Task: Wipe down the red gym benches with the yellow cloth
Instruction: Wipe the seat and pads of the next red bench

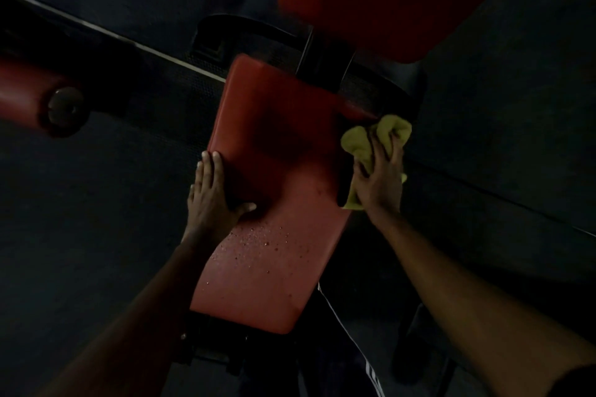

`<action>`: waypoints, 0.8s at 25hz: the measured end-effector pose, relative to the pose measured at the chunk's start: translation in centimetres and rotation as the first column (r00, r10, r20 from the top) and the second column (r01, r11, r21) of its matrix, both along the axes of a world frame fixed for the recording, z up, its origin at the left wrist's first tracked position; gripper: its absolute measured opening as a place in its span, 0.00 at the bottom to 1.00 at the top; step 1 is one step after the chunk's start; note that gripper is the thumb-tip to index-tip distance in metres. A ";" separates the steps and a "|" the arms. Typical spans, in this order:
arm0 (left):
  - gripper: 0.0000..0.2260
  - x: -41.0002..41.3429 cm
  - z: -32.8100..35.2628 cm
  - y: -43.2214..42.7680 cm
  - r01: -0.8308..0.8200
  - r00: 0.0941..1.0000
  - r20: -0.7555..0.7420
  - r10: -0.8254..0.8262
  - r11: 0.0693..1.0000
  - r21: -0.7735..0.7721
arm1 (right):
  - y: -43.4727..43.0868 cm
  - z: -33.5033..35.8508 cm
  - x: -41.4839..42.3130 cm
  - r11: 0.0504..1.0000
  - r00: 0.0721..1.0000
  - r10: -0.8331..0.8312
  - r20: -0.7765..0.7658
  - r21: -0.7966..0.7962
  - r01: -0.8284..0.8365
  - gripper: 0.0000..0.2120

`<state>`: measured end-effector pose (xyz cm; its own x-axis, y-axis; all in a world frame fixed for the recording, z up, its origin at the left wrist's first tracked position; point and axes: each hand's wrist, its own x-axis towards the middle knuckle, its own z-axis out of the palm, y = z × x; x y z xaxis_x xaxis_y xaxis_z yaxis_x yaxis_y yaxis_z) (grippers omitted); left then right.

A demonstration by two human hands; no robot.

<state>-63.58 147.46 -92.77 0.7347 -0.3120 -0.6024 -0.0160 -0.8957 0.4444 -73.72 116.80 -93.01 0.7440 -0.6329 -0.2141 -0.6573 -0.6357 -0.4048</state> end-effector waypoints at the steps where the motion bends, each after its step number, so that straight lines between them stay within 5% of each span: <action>1: 0.59 0.0 -0.1 0.1 0.001 1.000 -0.002 -0.001 1.000 -0.002 | 0.6 0.1 -1.1 0.999 1.000 -0.005 -0.011 0.041 0.005 0.30; 12: 0.60 0.2 -0.6 0.4 0.005 1.000 0.001 -0.005 1.000 0.007 | 2.5 -1.0 0.4 0.994 0.994 -0.103 -0.043 -0.034 0.101 0.27; 20: 0.59 0.1 -0.4 0.4 0.010 1.000 0.006 -0.010 1.000 0.013 | 1.4 -0.1 -4.1 0.884 0.877 0.458 -0.145 -0.027 -0.466 0.34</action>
<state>-63.48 147.89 -93.21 0.7352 -0.3114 -0.6021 -0.0275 -0.9012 0.4325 -77.79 118.19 -93.15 0.9226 -0.2389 -0.3028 -0.3275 -0.9000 -0.2878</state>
